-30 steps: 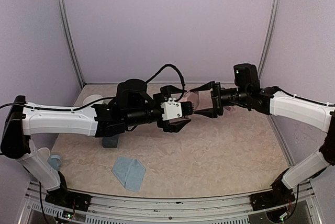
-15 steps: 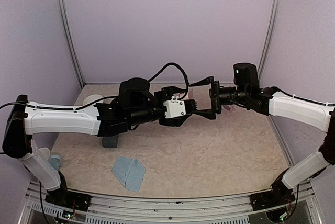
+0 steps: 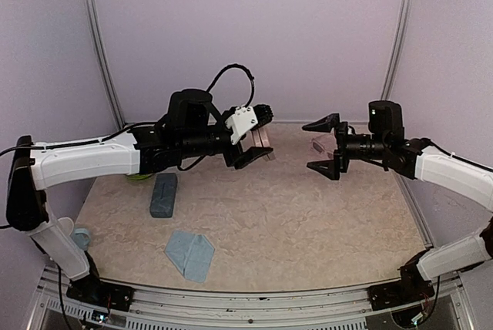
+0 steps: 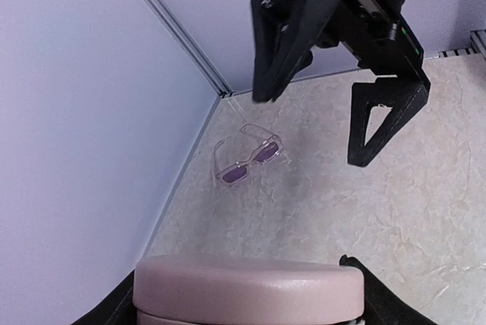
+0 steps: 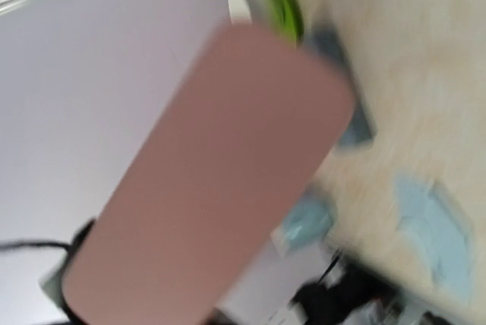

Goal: Organize the sunglasses
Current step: Pass from the right arm to the left, then pass from the left arm to the right

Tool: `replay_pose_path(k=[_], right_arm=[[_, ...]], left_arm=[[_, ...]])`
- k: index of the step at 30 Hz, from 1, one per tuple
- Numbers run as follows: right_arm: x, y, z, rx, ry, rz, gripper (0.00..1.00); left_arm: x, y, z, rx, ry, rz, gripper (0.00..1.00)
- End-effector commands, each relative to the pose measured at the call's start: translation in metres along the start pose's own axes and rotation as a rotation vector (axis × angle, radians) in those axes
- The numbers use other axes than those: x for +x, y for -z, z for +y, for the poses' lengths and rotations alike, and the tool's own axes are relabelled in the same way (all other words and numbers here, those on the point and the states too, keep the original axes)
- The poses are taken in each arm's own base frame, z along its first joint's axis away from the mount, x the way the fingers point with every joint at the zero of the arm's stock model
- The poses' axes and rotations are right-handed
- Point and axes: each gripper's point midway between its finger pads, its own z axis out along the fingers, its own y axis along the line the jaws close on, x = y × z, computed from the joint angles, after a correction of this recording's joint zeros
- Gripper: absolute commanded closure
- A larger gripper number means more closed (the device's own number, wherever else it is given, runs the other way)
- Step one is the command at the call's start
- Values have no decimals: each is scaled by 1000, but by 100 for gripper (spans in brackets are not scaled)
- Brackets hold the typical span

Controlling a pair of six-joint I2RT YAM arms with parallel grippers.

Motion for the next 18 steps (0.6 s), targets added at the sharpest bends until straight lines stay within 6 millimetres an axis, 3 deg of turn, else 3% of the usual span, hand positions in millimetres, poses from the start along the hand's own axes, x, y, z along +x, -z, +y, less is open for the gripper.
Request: replay_pose_path(k=[1, 4, 7, 11, 15, 18], right_arm=[[-23, 28, 0, 26, 299, -153, 0], [-31, 40, 21, -68, 499, -196, 0], [-36, 38, 30, -26, 693, -197, 0], [-39, 29, 32, 64, 999, -183, 0], [-23, 21, 35, 52, 1296, -123, 0], [-4, 9, 27, -5, 1347, -2, 0]], left_arm=[[-21, 21, 26, 107, 291, -64, 32], [-16, 28, 37, 188, 477, -73, 35], [-15, 37, 52, 276, 637, -99, 40], [-13, 40, 58, 379, 791, -109, 42], [-12, 35, 54, 474, 894, -81, 44], [-11, 28, 47, 529, 944, -55, 46]])
